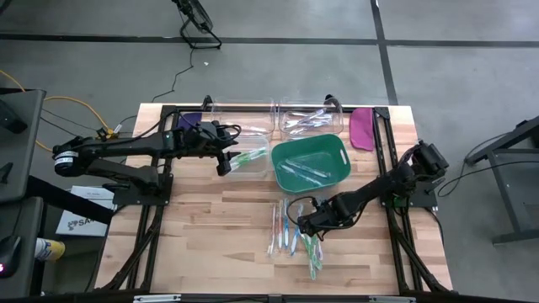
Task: Pick & Place Toothbrushes
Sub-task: Put the green toothbrush into the white bin
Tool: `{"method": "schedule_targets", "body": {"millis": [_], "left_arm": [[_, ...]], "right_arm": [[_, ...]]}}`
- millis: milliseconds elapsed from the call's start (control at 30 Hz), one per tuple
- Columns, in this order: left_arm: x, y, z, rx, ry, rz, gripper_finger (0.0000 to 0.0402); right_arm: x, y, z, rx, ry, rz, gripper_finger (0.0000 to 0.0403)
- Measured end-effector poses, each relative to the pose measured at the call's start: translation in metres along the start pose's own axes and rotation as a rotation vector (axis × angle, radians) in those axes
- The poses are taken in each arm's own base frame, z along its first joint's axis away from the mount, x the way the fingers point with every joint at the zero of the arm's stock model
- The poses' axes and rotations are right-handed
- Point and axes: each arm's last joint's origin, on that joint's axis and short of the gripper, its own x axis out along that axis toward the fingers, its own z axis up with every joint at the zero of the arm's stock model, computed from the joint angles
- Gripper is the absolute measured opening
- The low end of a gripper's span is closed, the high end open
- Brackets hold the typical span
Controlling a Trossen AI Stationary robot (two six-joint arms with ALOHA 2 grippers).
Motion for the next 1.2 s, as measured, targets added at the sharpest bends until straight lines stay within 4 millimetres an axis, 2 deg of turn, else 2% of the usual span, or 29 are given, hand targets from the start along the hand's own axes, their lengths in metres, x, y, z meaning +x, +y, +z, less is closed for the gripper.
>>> {"method": "schedule_targets", "body": {"millis": [533,733,1000,1200], "left_arm": [[0.0,0.0,0.0,0.0,0.0,0.0,0.017],[0.0,0.0,0.0,-0.002,0.0,-0.009,0.017],[0.0,-0.001,0.0,-0.003,-0.001,-0.034,0.017],[0.0,-0.003,0.0,-0.011,-0.008,-0.11,0.017]], "right_arm": [[-0.002,-0.001,0.0,-0.045,0.001,-0.006,0.0012],[-0.011,-0.001,0.0,-0.066,0.012,0.019,0.0003],[-0.054,-0.003,0.002,-0.206,-0.014,0.176,0.0003],[-0.085,-0.008,0.007,-0.312,-0.123,0.297,0.0003]]}}
